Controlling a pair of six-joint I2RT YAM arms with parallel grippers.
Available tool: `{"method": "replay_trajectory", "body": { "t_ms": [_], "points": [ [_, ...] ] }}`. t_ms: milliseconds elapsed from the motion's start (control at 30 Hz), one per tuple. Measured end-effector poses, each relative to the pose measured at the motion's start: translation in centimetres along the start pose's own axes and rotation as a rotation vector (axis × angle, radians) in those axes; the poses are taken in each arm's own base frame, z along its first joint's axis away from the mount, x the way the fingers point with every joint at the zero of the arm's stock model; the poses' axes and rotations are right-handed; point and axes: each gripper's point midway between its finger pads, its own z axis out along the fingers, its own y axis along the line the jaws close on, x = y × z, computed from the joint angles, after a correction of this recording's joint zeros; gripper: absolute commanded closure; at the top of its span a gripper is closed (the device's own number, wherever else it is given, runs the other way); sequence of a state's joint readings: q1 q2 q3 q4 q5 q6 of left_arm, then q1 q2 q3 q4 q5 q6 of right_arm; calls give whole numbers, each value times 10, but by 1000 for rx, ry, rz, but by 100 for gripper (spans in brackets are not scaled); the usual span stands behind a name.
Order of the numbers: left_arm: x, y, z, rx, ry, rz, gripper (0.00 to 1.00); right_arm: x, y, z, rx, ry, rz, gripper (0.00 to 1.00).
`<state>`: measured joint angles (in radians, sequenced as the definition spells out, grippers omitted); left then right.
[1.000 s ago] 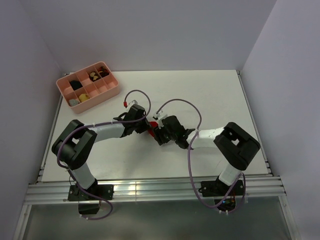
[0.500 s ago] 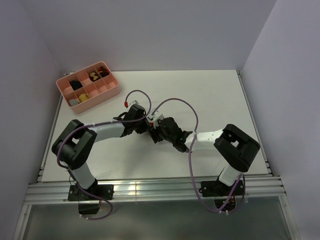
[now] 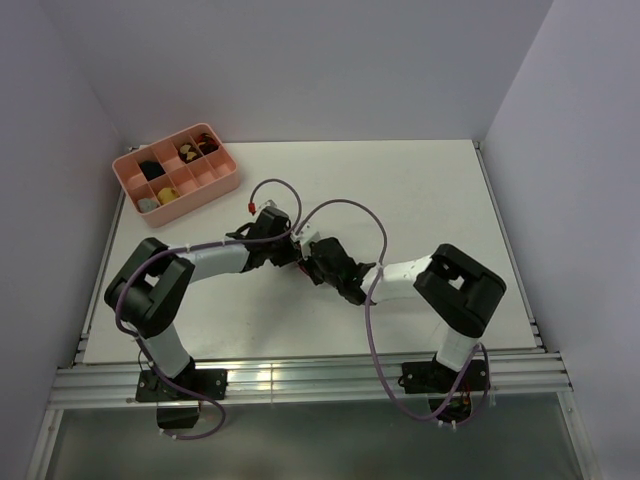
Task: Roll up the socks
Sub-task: Roll the sock at the center of the board.
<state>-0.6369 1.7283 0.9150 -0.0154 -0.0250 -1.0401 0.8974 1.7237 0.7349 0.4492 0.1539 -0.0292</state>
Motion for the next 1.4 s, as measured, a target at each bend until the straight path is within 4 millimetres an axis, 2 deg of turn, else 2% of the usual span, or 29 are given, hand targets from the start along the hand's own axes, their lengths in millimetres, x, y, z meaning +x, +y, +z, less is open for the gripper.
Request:
{"method": "replay_trajectory", "body": {
  "t_ms": [33,100,133,233,333,467,600,867,1067,1233,1400],
  "points": [
    [-1,0,0,0,-3,-2,92,-1,0,1,5,0,-2,91],
    [-4,2,0,-3,-9,-7,89,-3,-1,4,13,0,-4,98],
    [-5,2,1,-4,-12,-9,81,-4,-1,5,15,0,-4,100],
    [-7,3,1,-6,-16,-12,68,-5,0,7,14,3,4,100],
    [-8,4,-1,-11,-20,-10,44,-6,-1,8,-12,14,47,100],
    [-15,8,-8,-20,-55,-17,27,-10,-4,10,-126,39,172,100],
    [-15,8,-20,-4,-78,-18,25,-13,-20,16,-230,75,352,100],
    [-20,7,-39,57,-149,-43,26,-9,-30,16,-477,134,734,100],
    [-21,2,-37,100,-162,-56,28,-3,-34,15,-596,175,948,100],
    [-19,-2,-27,122,-158,-72,29,-1,-27,13,-649,215,1008,100],
    [-11,9,-12,85,-138,-91,30,0,-24,11,-676,232,1020,100]
  ]
}}
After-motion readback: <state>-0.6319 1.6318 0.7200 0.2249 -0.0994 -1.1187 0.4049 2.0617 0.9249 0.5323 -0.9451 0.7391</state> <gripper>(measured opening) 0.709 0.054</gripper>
